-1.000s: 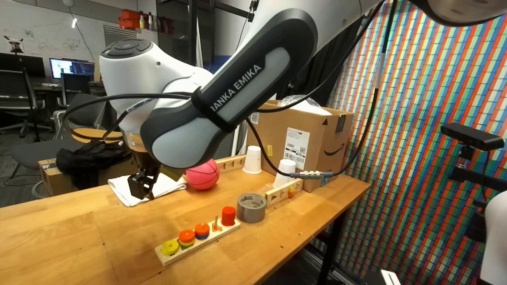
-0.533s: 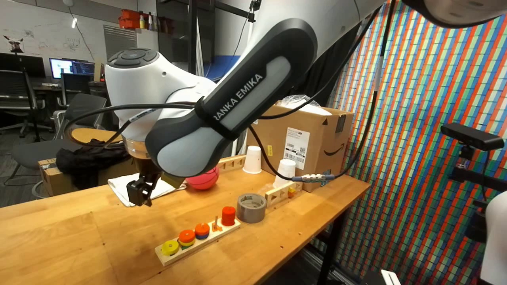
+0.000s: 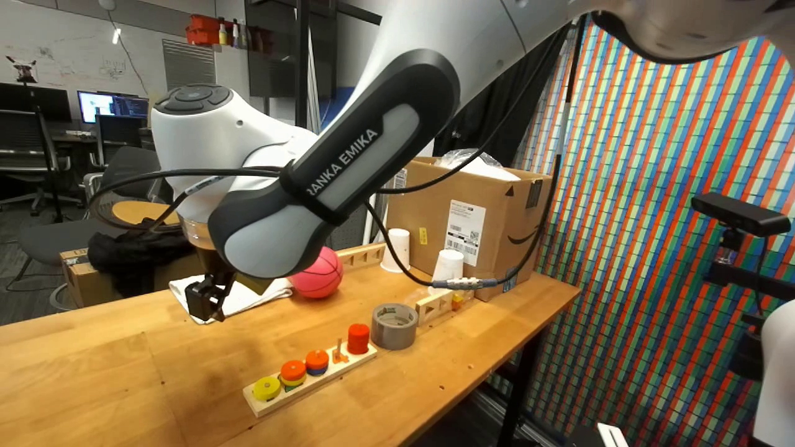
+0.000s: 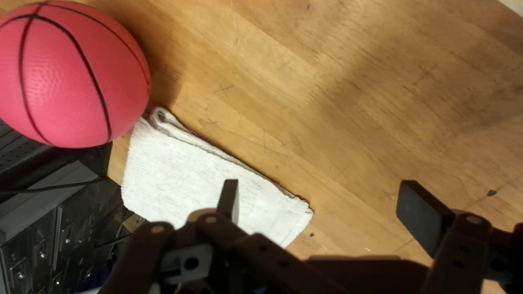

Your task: Move the basketball to the right

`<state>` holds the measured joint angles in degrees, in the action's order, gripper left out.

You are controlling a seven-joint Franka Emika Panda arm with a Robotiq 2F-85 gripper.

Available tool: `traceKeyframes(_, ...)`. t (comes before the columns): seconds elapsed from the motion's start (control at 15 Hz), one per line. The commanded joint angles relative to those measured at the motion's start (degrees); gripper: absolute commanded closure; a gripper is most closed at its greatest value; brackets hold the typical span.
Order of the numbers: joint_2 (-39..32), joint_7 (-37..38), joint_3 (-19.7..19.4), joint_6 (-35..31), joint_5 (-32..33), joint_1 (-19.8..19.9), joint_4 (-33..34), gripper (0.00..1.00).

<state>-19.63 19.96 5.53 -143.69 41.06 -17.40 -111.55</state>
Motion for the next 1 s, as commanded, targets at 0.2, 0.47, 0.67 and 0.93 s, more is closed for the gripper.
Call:
traceKeyframes(0.2, -9.37, -4.86, -1.35, 2.9, -2.42, -0.27, 13.04, 0.0)
traceKeyframes(0.47, -12.95, -5.97, -2.83, 4.52, -2.96, -0.31, 18.0, 0.0)
traceKeyframes(0.67, -15.05, -6.68, -3.73, 6.09, -4.22, -0.12, 20.44, 0.0)
traceKeyframes(0.93, -16.56, -6.89, -5.22, 7.83, -5.86, 0.48, 21.57, 0.0)
